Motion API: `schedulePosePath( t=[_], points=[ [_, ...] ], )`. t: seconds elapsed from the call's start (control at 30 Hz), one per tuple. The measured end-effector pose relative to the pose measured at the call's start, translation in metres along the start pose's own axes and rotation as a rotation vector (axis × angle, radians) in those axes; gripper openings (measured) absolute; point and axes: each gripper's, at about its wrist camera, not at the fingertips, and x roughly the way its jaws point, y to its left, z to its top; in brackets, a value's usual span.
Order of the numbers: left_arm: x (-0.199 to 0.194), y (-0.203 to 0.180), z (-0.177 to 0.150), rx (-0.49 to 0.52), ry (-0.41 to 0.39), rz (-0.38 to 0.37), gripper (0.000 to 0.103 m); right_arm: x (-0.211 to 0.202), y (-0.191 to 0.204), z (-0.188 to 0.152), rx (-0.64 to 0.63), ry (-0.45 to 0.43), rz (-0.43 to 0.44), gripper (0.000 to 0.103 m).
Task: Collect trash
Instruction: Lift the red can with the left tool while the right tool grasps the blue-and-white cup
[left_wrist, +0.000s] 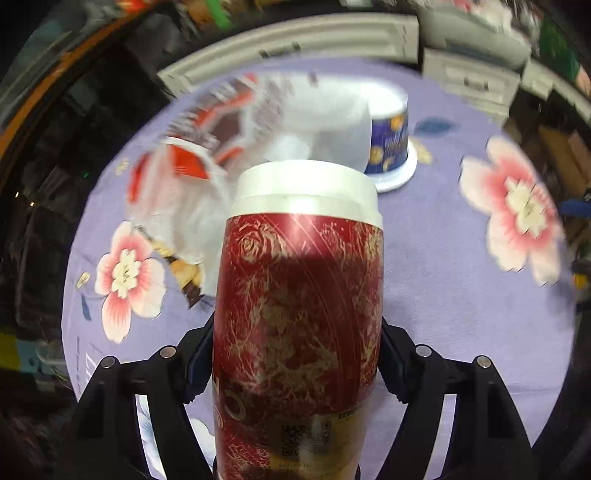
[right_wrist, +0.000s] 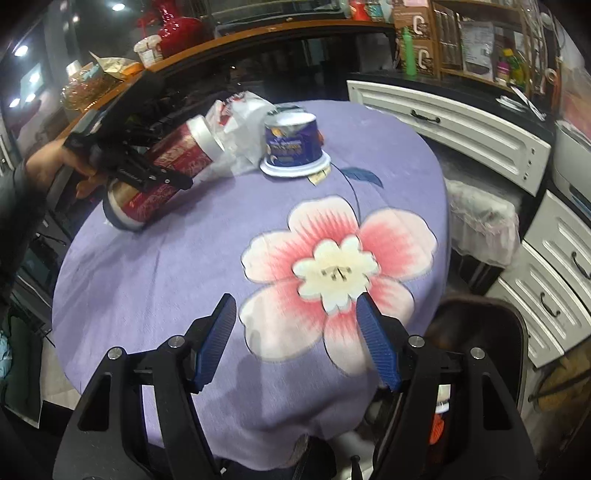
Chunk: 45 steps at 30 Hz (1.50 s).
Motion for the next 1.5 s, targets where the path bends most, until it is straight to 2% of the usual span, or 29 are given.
schedulePosePath(
  t=[0.13,0.23,0.3,0.47,0.53,0.77,0.93,1.03,1.23,1.5],
  points=[
    [-0.039,0.002,-0.029,-0.123,-0.153,-0.008,0.072,0.012,0.002,0.026,-0.019,-0.006,0.016,0.068],
    [-0.061,-0.004,-0.039,-0.174,-0.244,0.007,0.072,0.025,0.004,0.048,-0.041,-0.010,0.021,0.068],
    [-0.067,-0.005,-0.037,-0.211,-0.291,0.010,0.071,0.036,0.004,0.064,-0.053,-0.014,0.016,0.068],
    [-0.080,-0.003,-0.053,-0.320,-0.393,0.006,0.071,0.076,0.002,0.106,-0.085,-0.003,-0.001,0.068],
    [-0.084,-0.001,-0.058,-0.351,-0.423,0.005,0.071,0.094,0.003,0.120,-0.105,0.007,-0.035,0.068],
    [-0.087,-0.008,-0.065,-0.390,-0.466,-0.001,0.071,0.137,0.004,0.150,-0.124,0.043,-0.063,0.068],
    [-0.088,-0.011,-0.074,-0.393,-0.477,-0.020,0.071,0.154,0.008,0.160,-0.136,0.054,-0.051,0.068],
    [-0.084,-0.013,-0.078,-0.395,-0.476,-0.034,0.071,0.161,0.012,0.164,-0.155,0.048,-0.072,0.070],
    [-0.079,-0.017,-0.081,-0.395,-0.470,-0.050,0.071,0.179,0.009,0.170,-0.126,0.069,-0.079,0.073],
    [-0.080,-0.022,-0.081,-0.400,-0.477,-0.061,0.071,0.170,0.006,0.165,-0.087,0.047,-0.092,0.072]
  ],
)
